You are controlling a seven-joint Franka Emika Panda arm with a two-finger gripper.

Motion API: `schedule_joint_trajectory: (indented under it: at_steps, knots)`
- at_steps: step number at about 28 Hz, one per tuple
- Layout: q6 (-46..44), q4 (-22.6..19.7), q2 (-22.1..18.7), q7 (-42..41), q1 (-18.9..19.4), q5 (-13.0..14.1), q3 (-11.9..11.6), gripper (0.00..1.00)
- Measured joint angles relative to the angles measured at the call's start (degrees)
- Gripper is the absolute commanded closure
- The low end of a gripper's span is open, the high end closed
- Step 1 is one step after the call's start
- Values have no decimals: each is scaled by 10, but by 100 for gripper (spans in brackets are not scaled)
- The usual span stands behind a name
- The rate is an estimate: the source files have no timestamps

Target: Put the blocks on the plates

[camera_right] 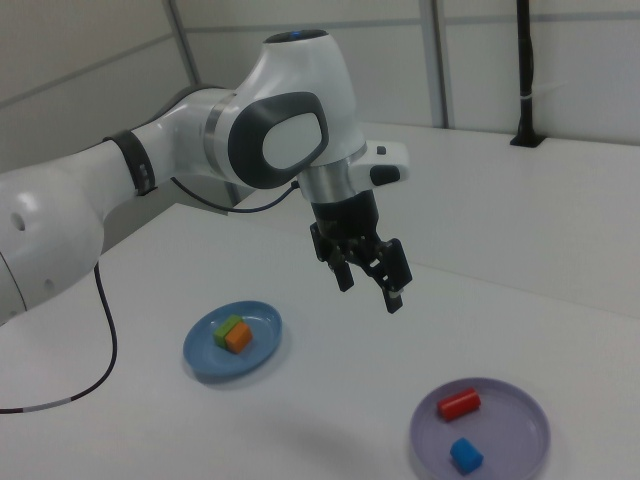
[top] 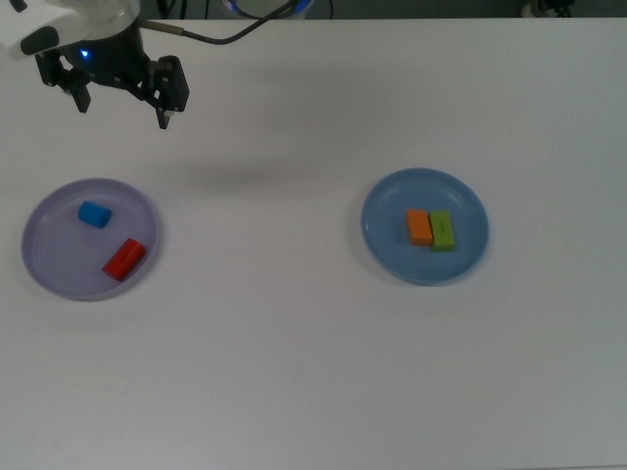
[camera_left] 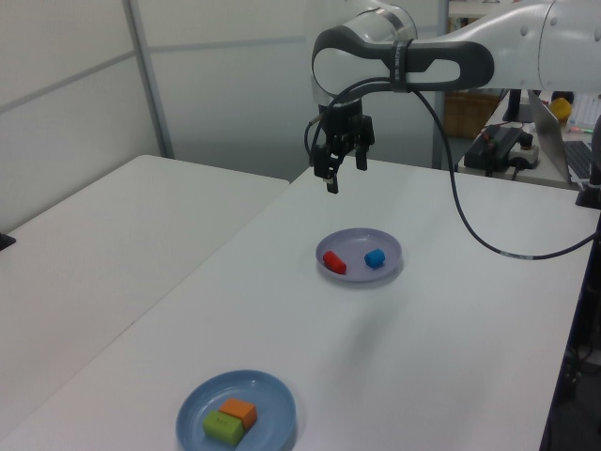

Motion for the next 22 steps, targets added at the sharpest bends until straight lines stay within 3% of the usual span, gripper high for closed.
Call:
schedule_joint_trajectory:
  at_steps: [22]
  knots:
    - [0,0,25,-4,9,0,7,0]
